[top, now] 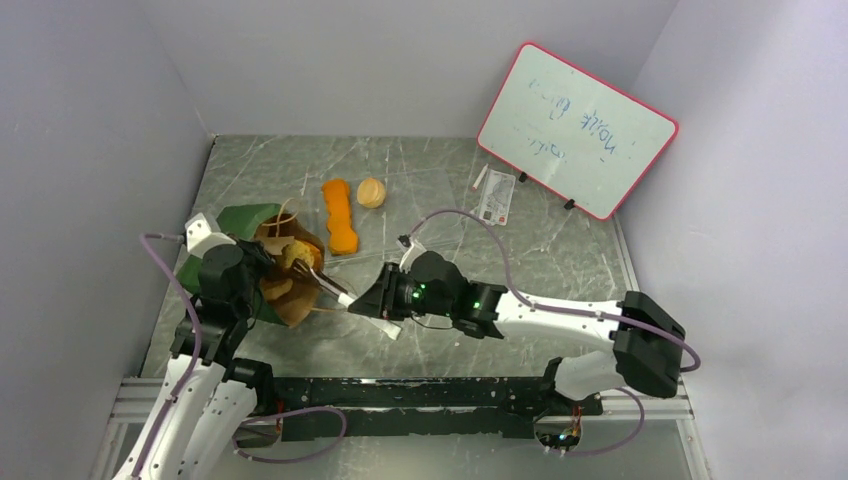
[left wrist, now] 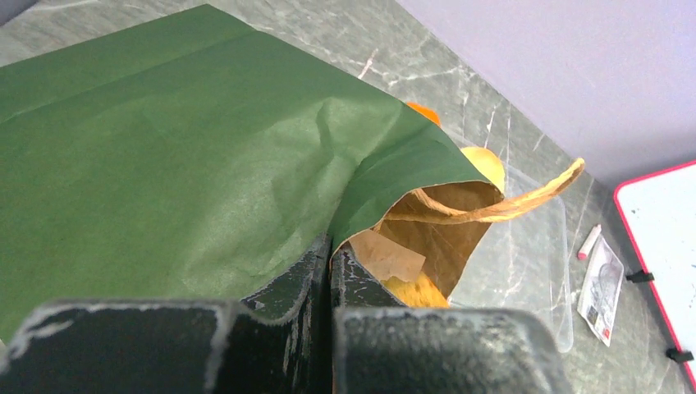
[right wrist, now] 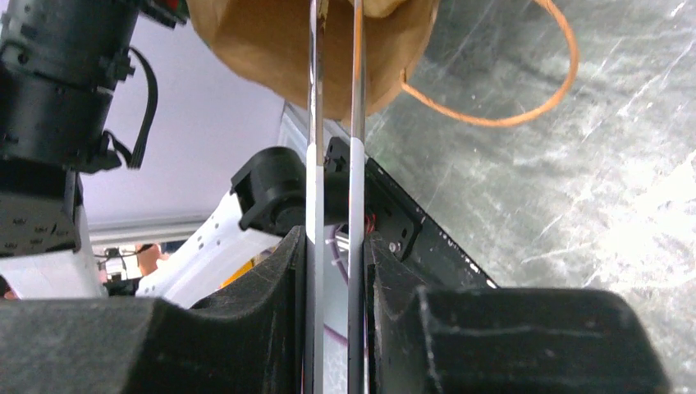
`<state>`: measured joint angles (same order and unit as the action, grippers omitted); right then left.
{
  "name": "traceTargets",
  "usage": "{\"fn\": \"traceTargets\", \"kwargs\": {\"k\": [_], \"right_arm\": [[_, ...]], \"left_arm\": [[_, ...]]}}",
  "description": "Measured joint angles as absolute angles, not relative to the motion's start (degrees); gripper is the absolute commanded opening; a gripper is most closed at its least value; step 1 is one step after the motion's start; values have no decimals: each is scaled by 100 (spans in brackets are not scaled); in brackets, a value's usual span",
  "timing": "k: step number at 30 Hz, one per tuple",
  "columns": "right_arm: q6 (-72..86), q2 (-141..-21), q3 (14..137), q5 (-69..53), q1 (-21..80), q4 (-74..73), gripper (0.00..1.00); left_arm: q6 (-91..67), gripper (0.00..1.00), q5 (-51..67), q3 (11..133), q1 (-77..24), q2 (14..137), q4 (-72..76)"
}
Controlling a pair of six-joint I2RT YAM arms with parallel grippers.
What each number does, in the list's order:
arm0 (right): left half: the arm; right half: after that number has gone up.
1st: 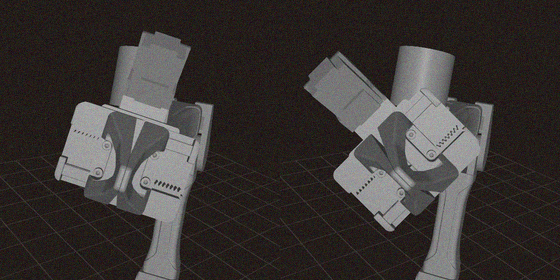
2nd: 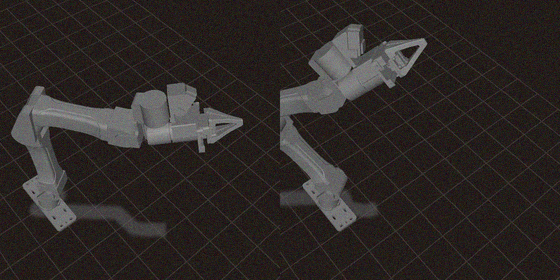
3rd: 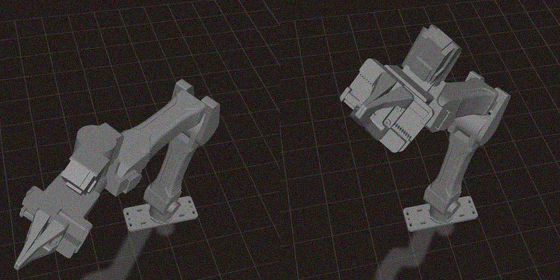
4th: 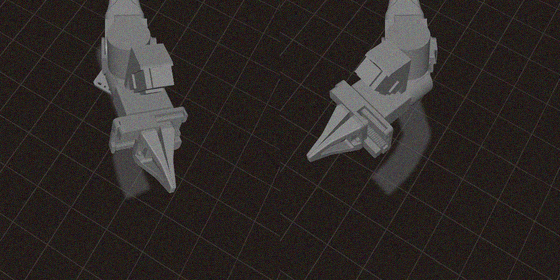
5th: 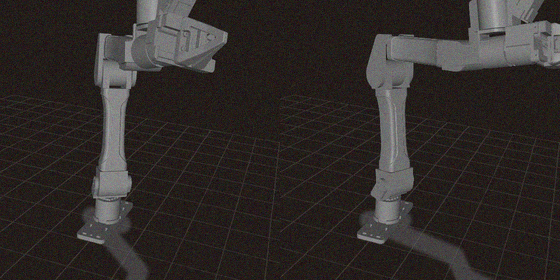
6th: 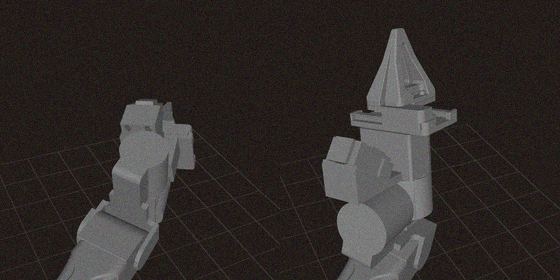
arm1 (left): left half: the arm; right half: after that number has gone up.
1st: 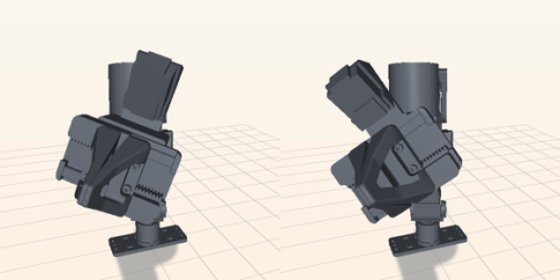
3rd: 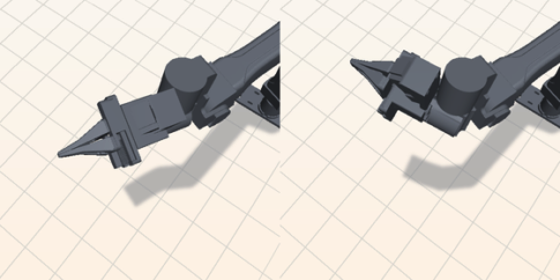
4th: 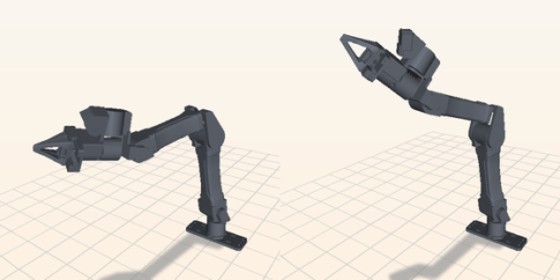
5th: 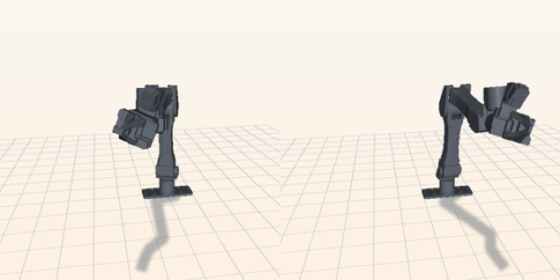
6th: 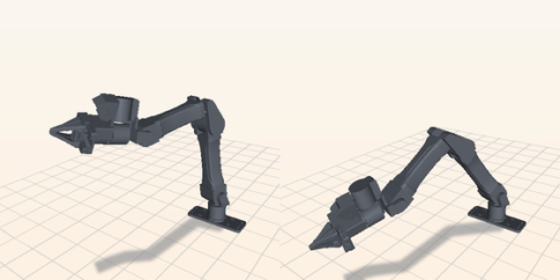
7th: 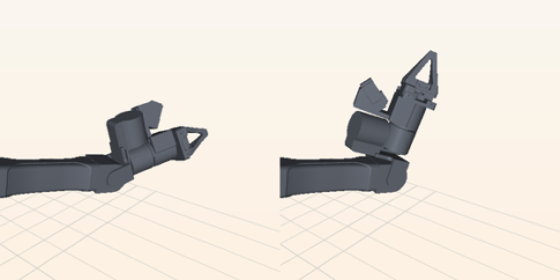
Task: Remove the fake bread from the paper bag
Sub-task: Take out the fake bread from the paper bag, then place the fake bread in the container.
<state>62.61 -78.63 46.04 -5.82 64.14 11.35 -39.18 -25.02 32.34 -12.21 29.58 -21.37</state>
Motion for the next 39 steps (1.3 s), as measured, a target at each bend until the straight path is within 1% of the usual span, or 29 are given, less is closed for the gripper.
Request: {"fn": "traceTargets", "kwargs": {"k": [6,14,19,24,29,33,36,39], "right_arm": [[6274,-7282,4410,-281,6643,770,5],[6272,-6541,4311,248,6698,220,4],[6219,-6204,4316,676,6692,-165,3],[6101,-6121,4414,974,6549,-504,1],[5957,-6121,4469,980,5889,-545,0],[5846,-6202,4469,692,4941,-421,1],[5776,-6514,4471,392,4252,-134,1],[5758,-6993,4486,97,3782,169,2]], "left_arm": [[-3859,7,-2825,3240,-1221,3033,-1938],[-3625,7,-3144,3262,-1221,3151,-1776],[-3511,7,-3205,3262,-1221,3166,-1737],[-3441,7,-3238,3262,-1221,3138,-1739],[-3424,7,-3229,3262,-1221,3070,-1743],[-3426,7,-3159,3262,-1221,3035,-1750],[-3426,7,-3022,3262,-1221,3037,-1758],[-3426,7,-2873,3264,-1221,3057,-1780]]}}
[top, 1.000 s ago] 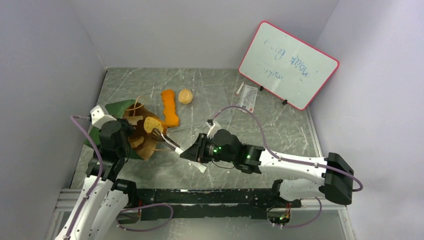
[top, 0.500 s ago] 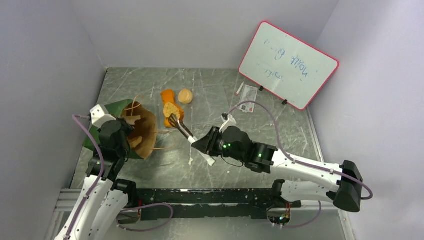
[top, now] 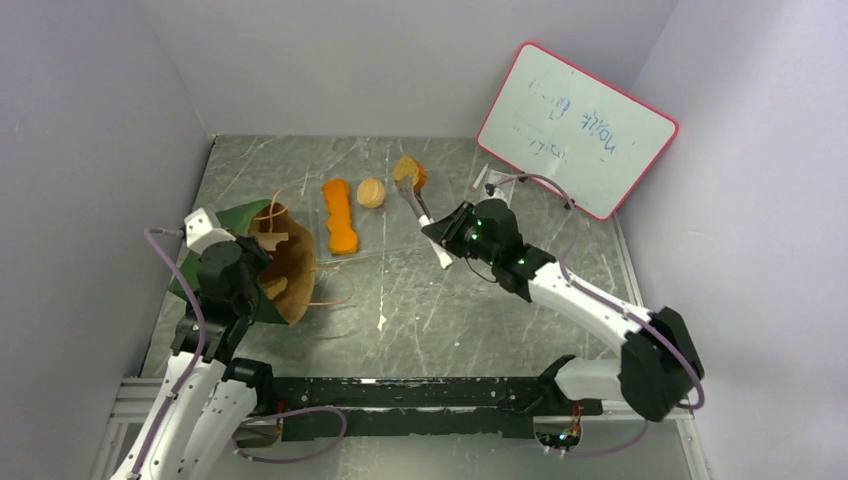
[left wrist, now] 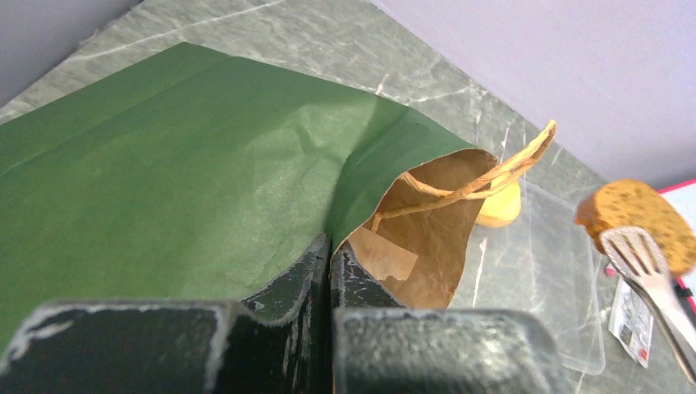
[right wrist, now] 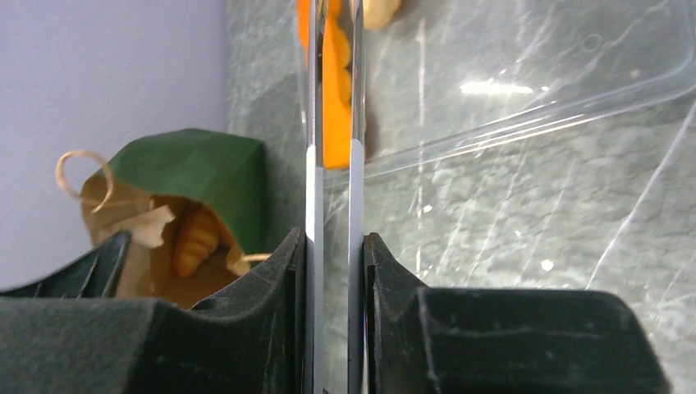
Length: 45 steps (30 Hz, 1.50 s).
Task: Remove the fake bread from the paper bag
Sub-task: Place the fake bread in the container.
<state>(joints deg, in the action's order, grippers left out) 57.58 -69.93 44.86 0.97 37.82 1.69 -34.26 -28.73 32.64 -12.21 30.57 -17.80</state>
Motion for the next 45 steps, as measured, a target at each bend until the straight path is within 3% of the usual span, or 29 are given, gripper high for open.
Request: {"fn": "traceTargets", "kwargs": {"k": [14,19,24,36,45], "right_arm": [[6055,-9214,4591,-1059,2862,1820,7],[6298,-9747,4633,-1417,2630,2362,30],[6517,-9861,4630,-1608,2539,2617,44],[6770,-9727,4346,-1737,2436,2834,46],[6635,-8827,3887,-1507,2423,2346,47]], "left_arm": [[-3168,7,-2156,3356,-1221,3173,-1831],[-3076,7,-2093,3356,-1221,3173,-1835],[-3033,7,-2060,3356,-1221,3173,-1837],[-3017,7,-1979,3363,-1221,3173,-1852],[-3004,7,-1898,3500,-1221,3181,-1929]]}}
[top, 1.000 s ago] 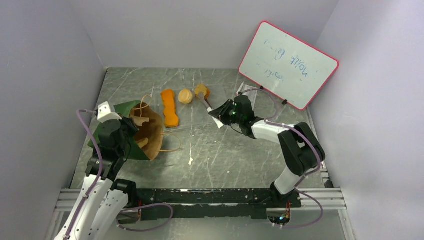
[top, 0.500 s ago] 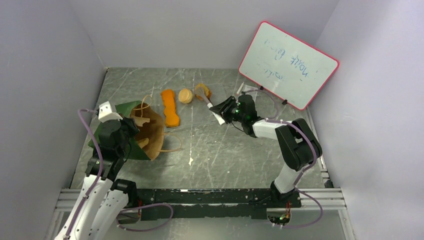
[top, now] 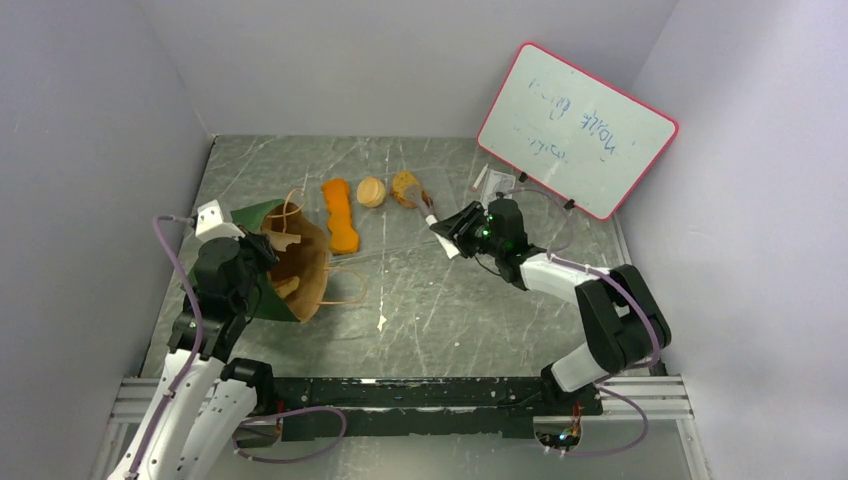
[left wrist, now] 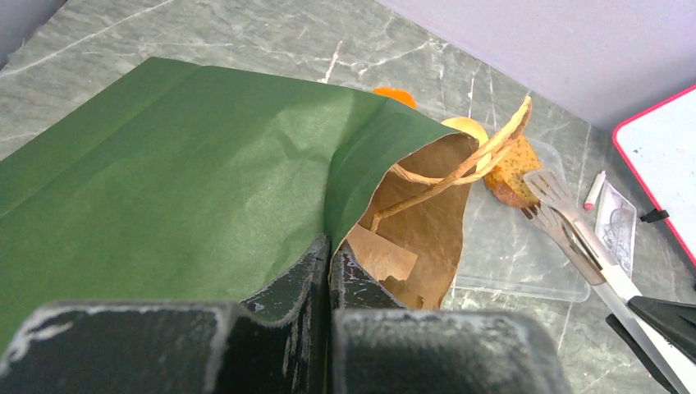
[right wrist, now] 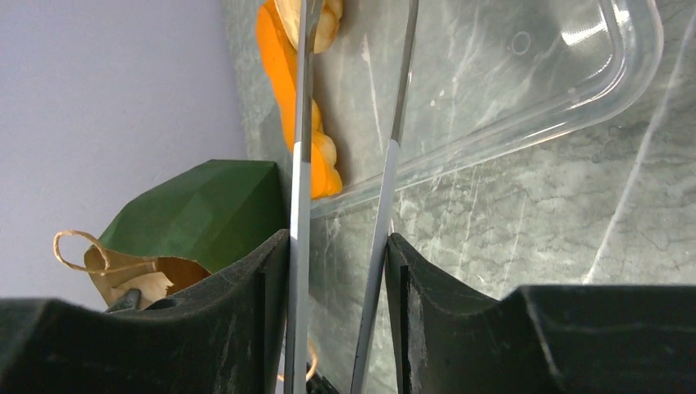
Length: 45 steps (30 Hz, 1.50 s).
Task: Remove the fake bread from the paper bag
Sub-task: Place the fake bread in the container, then take out the fake bread from the paper bag.
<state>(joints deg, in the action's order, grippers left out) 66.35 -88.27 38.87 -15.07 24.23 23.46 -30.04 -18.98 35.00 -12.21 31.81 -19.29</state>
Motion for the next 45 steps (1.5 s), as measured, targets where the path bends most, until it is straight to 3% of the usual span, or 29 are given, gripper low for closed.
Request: {"fn": "traceTargets", "kwargs": {"k": [22,34,45], "right_arm": [[5793,-6751,3634,-593,2582,617,46],[5349,-5931,4469,-252,4591,-314,45],[5524,-5970,4534,-119,6025,-613,44]], "left_arm": [[-2969,7,-1647,3529,-1221,2735,-2268],[-2932,7,-1363,3334,-1221,2587,-2285],[-2934,7,-1326,3229,-1221,2578,-2213]]}}
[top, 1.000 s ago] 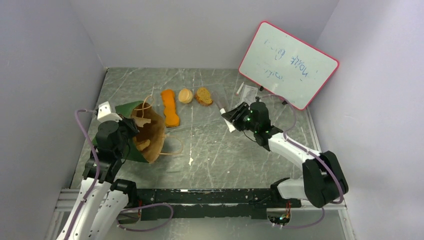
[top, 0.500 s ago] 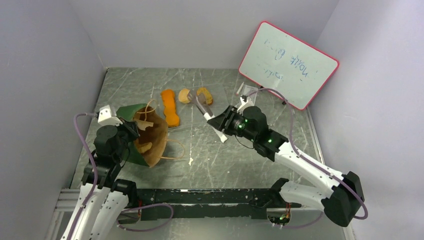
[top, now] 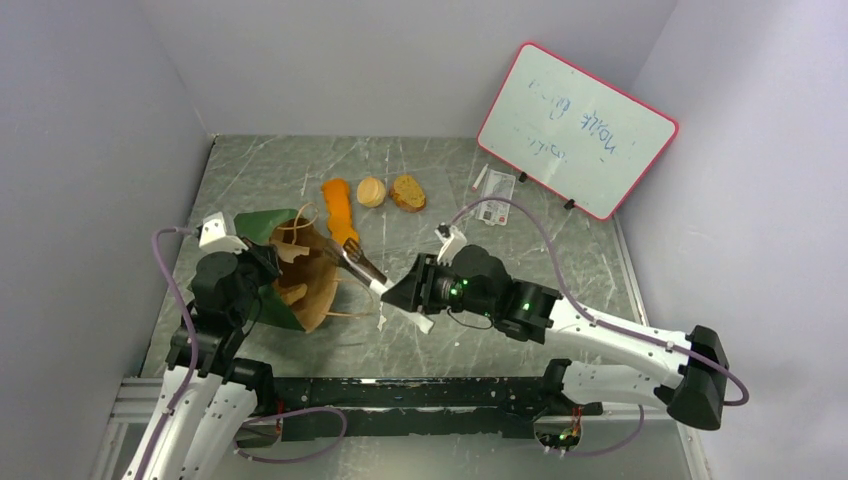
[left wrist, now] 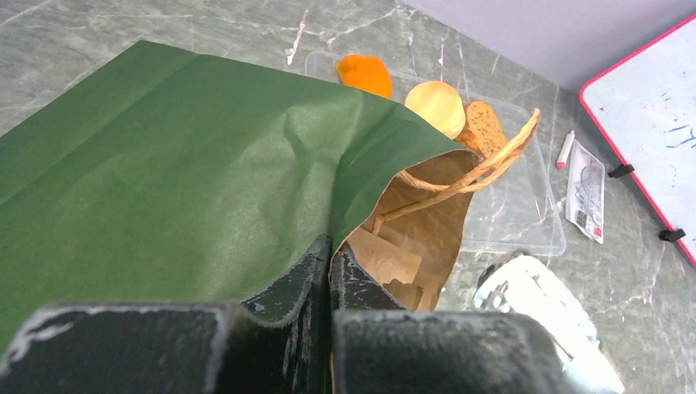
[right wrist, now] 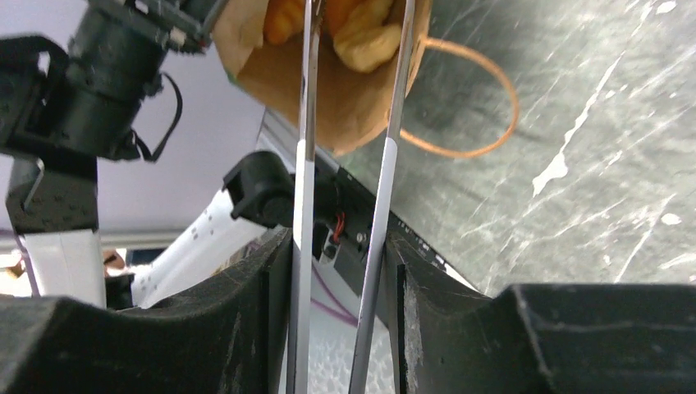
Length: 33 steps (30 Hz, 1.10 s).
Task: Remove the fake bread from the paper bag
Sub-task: Take out the fake bread from the paper bag.
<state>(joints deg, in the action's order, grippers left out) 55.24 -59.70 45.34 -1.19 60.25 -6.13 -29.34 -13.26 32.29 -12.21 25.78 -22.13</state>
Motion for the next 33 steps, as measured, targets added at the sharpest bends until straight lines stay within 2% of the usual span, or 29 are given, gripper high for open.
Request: {"fn": "traceTargets", "kwargs": {"k": [9,33], "right_arm": [[5745,-6274,4569,-104,6604,-661,44],[6469,-7808,4532,-969,6650,381,45]], "left_arm": [[-3004,7,-1326,3201,-1221,2707,-2108],[-3092,7,-1245,3162,-1221,2742,-1970]]}}
